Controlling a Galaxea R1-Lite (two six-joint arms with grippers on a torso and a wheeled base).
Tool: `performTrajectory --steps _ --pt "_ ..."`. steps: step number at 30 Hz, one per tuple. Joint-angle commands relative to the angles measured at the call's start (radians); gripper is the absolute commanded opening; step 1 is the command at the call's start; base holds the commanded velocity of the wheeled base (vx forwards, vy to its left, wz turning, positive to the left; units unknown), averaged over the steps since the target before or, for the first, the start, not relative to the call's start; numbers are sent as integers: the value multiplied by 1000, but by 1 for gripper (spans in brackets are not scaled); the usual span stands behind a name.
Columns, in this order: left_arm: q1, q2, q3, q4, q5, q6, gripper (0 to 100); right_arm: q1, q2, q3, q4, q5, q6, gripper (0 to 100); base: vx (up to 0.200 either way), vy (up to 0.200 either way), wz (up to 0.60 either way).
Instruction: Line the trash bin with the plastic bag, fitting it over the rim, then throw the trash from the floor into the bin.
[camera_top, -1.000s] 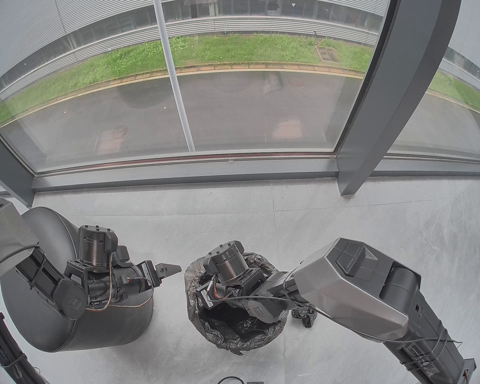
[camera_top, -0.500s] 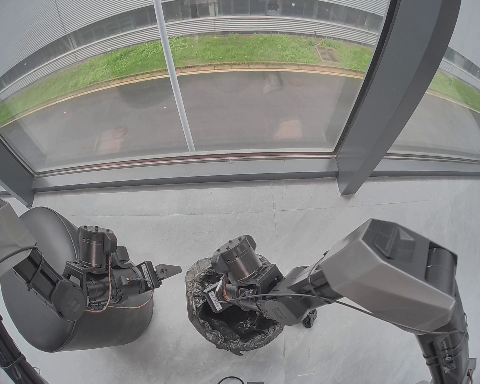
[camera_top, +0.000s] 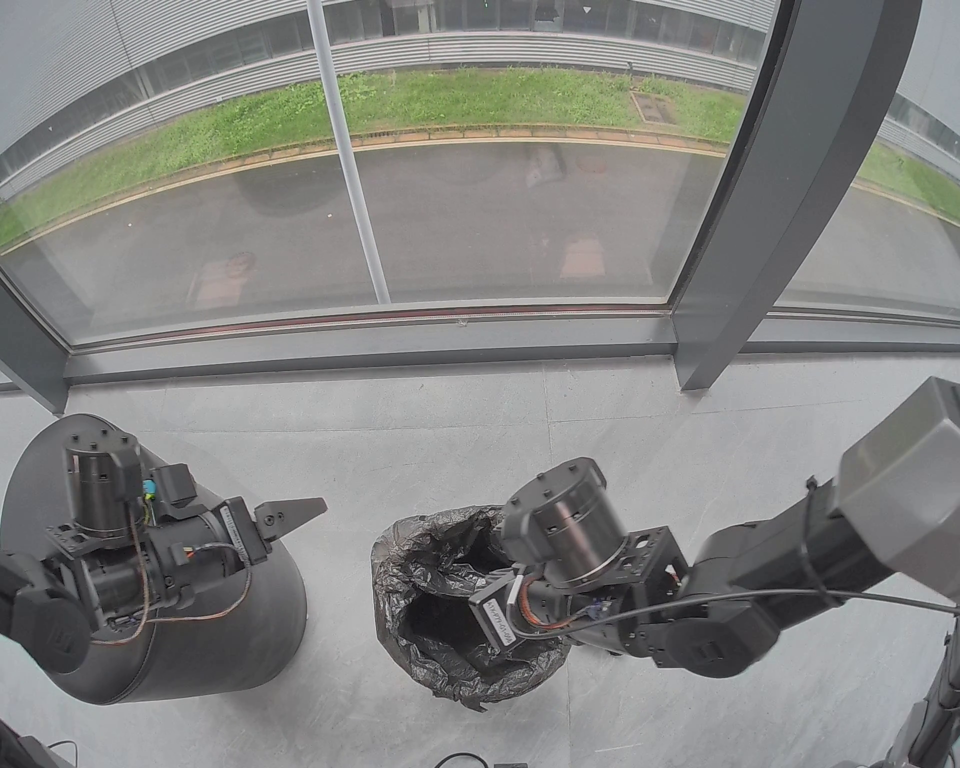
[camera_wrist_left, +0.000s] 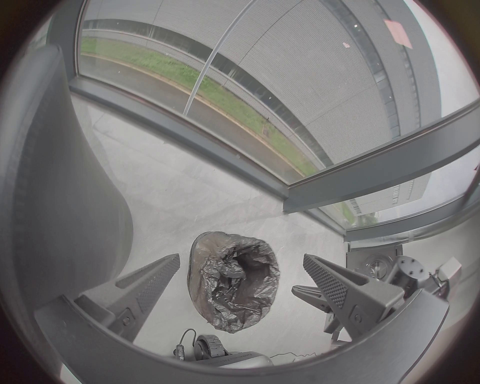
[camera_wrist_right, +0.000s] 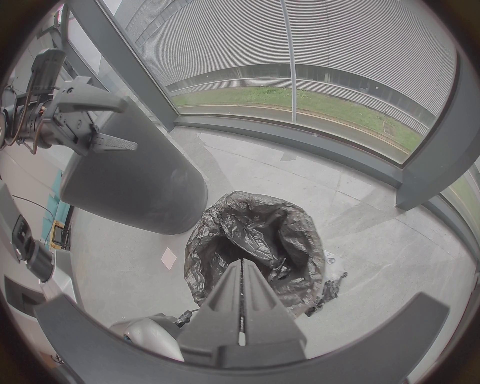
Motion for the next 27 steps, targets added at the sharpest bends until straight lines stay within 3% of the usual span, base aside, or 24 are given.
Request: performTrajectory --steps 1,2,3,7,13,27 --pt "8 -398 95 118 2 29 100 1 -286 197 -16 -52 3 0 0 0 0" --pt "8 -398 95 118 2 29 100 1 -286 197 -16 -52 3 0 0 0 0" --pt "22 -505 83 224 2 41 100 -7 -353 238 -36 -54 3 0 0 0 0" --pt "55 -654 54 385 2 77 100 -52 -440 291 -68 -54 3 0 0 0 0" --pt "71 -816 49 514 1 116 100 -92 -534 347 -73 -55 3 0 0 0 0" --pt "66 -1160 -34 868 -1 115 100 -99 -738 513 -71 -85 57 0 0 0 0"
